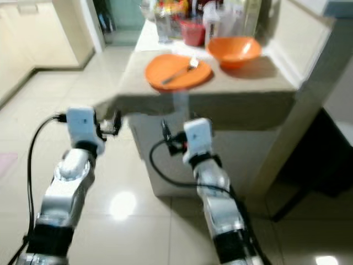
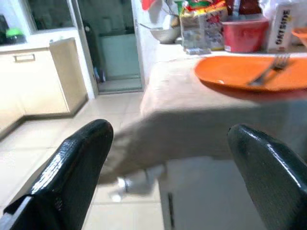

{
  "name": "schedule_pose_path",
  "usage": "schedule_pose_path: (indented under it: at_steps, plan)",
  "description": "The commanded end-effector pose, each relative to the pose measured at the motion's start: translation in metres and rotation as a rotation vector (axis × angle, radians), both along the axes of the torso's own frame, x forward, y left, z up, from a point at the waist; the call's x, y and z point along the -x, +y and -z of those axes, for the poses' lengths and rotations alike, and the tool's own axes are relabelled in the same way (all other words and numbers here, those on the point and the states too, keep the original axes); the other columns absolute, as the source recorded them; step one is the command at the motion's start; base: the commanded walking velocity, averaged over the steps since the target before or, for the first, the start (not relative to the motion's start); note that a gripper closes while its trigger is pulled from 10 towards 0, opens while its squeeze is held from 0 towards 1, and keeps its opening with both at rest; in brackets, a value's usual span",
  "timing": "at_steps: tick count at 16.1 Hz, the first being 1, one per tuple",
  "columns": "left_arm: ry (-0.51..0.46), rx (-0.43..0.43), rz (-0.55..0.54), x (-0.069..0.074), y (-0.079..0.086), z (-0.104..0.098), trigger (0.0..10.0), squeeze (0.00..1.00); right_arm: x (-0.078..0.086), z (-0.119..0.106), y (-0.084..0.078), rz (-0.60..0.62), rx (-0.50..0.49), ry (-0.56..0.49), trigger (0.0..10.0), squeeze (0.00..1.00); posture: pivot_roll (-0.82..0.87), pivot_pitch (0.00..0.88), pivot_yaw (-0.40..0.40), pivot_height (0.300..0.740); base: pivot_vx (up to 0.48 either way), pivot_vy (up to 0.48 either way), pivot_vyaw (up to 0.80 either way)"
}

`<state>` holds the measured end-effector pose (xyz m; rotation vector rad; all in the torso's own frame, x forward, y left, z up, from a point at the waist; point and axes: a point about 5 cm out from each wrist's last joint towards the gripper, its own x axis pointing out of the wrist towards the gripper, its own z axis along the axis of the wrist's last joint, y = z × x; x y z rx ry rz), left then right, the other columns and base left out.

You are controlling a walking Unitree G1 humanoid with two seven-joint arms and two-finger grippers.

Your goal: Setting the table

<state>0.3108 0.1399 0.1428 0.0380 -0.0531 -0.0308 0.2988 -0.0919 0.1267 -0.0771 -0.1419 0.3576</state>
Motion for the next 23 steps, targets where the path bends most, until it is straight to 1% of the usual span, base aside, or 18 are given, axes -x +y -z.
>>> schedule_pose_path:
  at_steps: [1, 3, 5, 9, 12, 15, 18, 19, 23]
  plan:
    - [-0.027, -0.001, 0.040, -0.0016, -0.0109, -0.0074, 10.0, 0.00, -0.0018, -0.0042, -0.0082, 0.024, 0.009, -0.024, 10.0, 0.00, -0.16, 0.000, 0.091, 0.740, 0.465, 0.000, 0.00]
    - [-0.026, -0.001, 0.046, -0.0018, -0.0126, -0.0070, 10.0, 0.00, -0.0018, -0.0039, -0.0078, 0.021, 0.013, -0.024, 10.0, 0.00, -0.16, 0.000, 0.090, 0.740, 0.465, 0.000, 0.00]
    - [-0.017, -0.010, 0.024, -0.0027, -0.0111, -0.0064, 10.0, 0.00, -0.0019, -0.0034, -0.0074, 0.020, 0.018, -0.020, 10.0, 0.00, -0.16, 0.000, 0.090, 0.740, 0.456, 0.000, 0.00]
    - [-0.024, -0.020, 0.016, -0.0030, -0.0101, -0.0066, 10.0, 0.00, -0.0018, -0.0020, -0.0079, 0.022, -0.012, -0.001, 10.0, 0.00, -0.16, 0.000, 0.090, 0.740, 0.000, 0.000, -0.72]
    - [-0.014, -0.029, 0.014, -0.0042, -0.0087, -0.0055, 10.0, 0.00, -0.0022, -0.0029, -0.0082, 0.026, -0.002, -0.010, 10.0, 0.00, -0.16, 0.000, 0.090, 0.740, 0.000, 0.000, -0.67]
    - [-0.019, -0.022, 0.007, -0.0058, -0.0044, -0.0069, 10.0, 0.00, -0.0019, -0.0044, -0.0068, 0.025, 0.012, -0.029, 10.0, 0.00, -0.16, 0.000, 0.096, 0.740, 0.000, 0.000, 0.00]
    - [-0.021, -0.041, 0.010, -0.0056, -0.0055, -0.0073, 10.0, 0.00, -0.0028, -0.0061, -0.0062, 0.023, -0.007, -0.030, 10.0, 0.00, -0.16, 0.000, 0.095, 0.740, 0.000, 0.000, 0.00]
    - [-0.023, -0.032, 0.010, -0.0057, -0.0051, -0.0071, 10.0, 0.00, -0.0043, -0.0080, -0.0070, 0.028, -0.013, -0.037, 10.0, 0.00, -0.16, 0.000, 0.095, 0.740, 0.000, 0.000, 0.00]
    - [-0.040, -0.044, 0.027, -0.0061, -0.0052, -0.0095, 10.0, 0.00, -0.0057, -0.0060, -0.0089, 0.051, -0.001, -0.031, 10.0, 0.00, -0.16, 0.000, 0.097, 0.740, 0.000, 0.000, 0.00]
